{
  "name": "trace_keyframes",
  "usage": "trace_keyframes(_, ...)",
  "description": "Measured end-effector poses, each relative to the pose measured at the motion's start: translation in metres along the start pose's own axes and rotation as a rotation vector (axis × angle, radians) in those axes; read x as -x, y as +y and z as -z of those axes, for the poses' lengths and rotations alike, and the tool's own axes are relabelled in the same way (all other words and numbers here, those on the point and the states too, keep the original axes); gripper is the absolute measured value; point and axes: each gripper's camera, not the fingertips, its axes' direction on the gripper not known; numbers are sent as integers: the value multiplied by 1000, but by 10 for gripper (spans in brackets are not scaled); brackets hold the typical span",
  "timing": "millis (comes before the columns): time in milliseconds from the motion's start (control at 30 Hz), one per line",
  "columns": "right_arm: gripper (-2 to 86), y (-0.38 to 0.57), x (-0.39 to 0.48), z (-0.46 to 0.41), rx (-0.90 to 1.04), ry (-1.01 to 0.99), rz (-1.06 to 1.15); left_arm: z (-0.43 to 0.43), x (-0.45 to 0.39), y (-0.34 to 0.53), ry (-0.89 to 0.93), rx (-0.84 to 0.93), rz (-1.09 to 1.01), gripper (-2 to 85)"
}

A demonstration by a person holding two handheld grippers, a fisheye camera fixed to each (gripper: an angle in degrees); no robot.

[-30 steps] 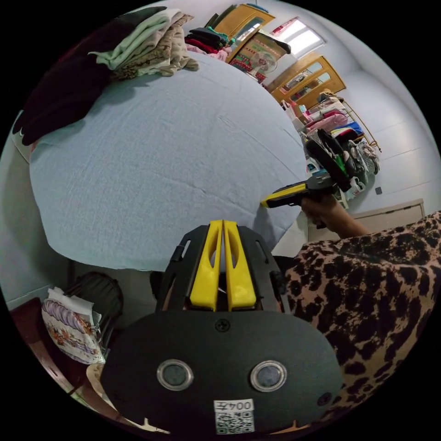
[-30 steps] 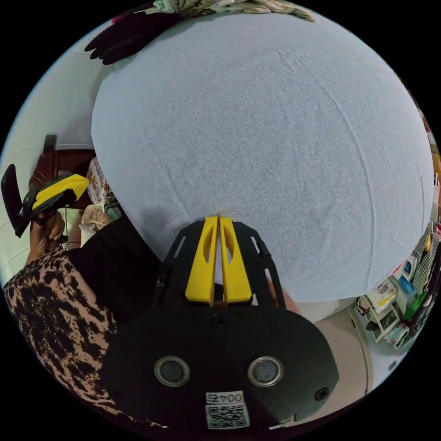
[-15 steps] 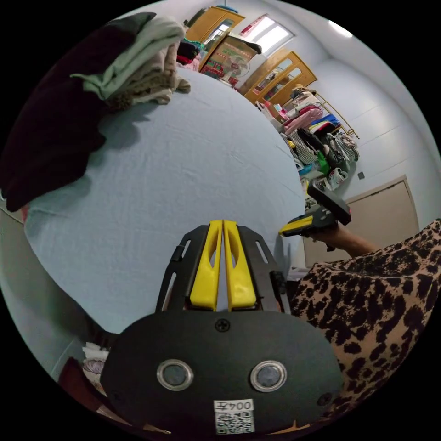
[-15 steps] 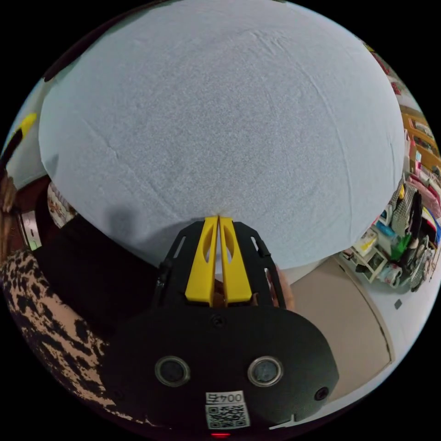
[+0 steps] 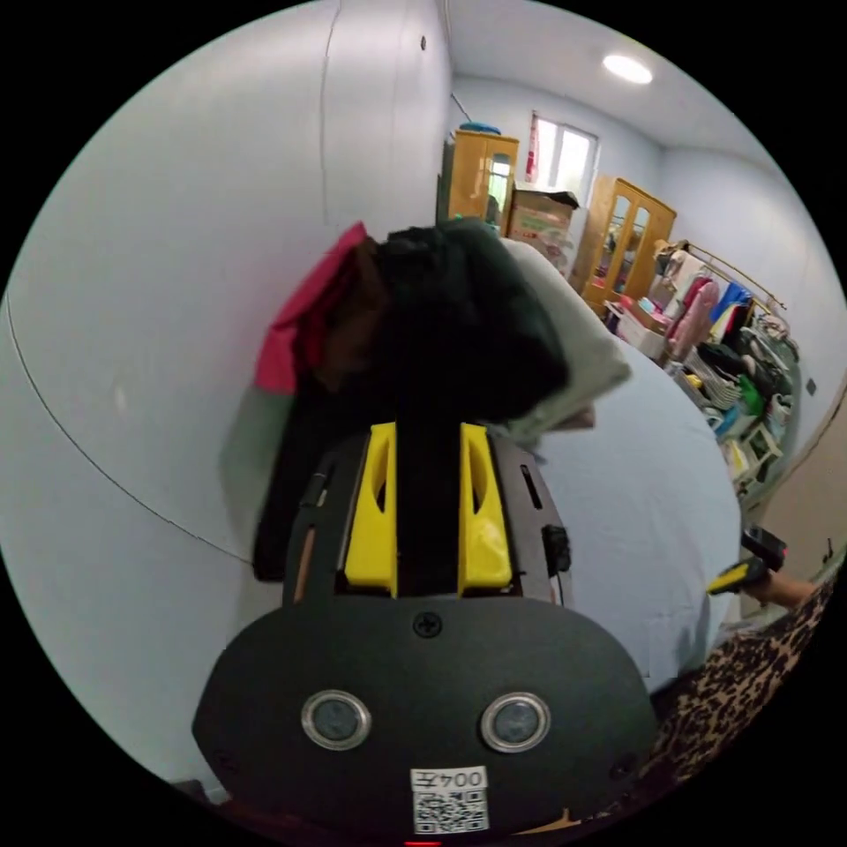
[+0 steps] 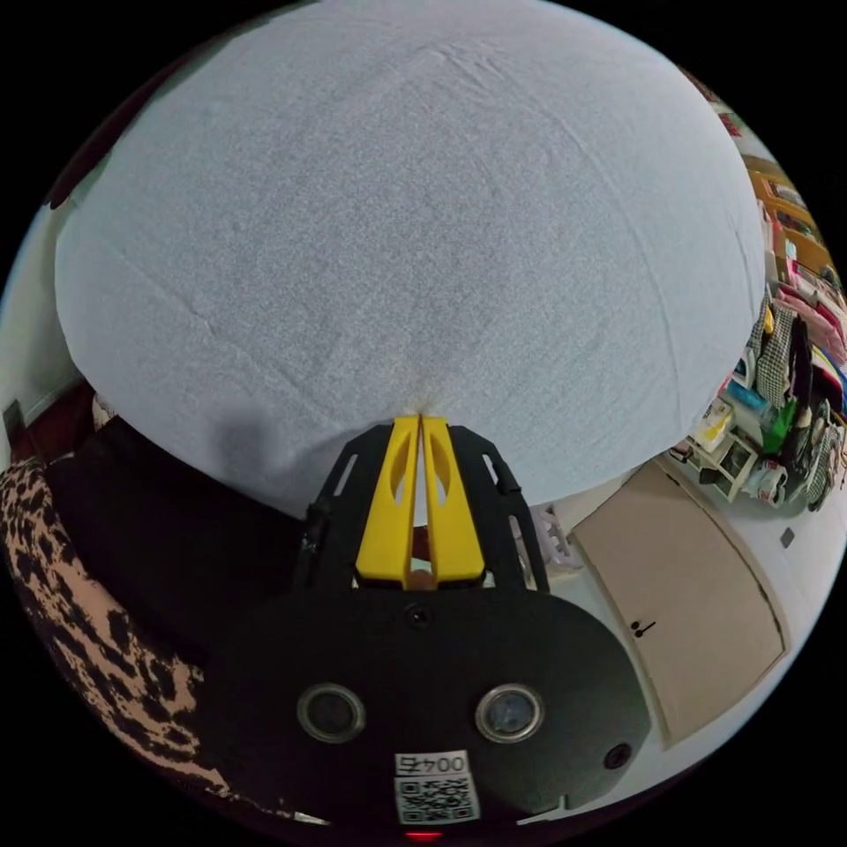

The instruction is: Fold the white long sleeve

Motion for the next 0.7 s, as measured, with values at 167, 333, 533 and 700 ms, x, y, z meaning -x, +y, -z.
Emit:
trace_keyframes(167,-6,17,-1,44,-40,23,-39,-5,48,-109,-122,15,-66,141)
trace_keyframes(333,-6,26,-16,78,-19,-41,-78,-13,61,-179,-112,36,-91,142)
trace_keyframes(533,-6,43,-39,109,-20,-135,-121,0,12,-235,8,-64,-202,136)
trace_keyframes(700,-6,61,-58,128,-39,-194,-152,-6,-53,-263,174,-66,-296,146)
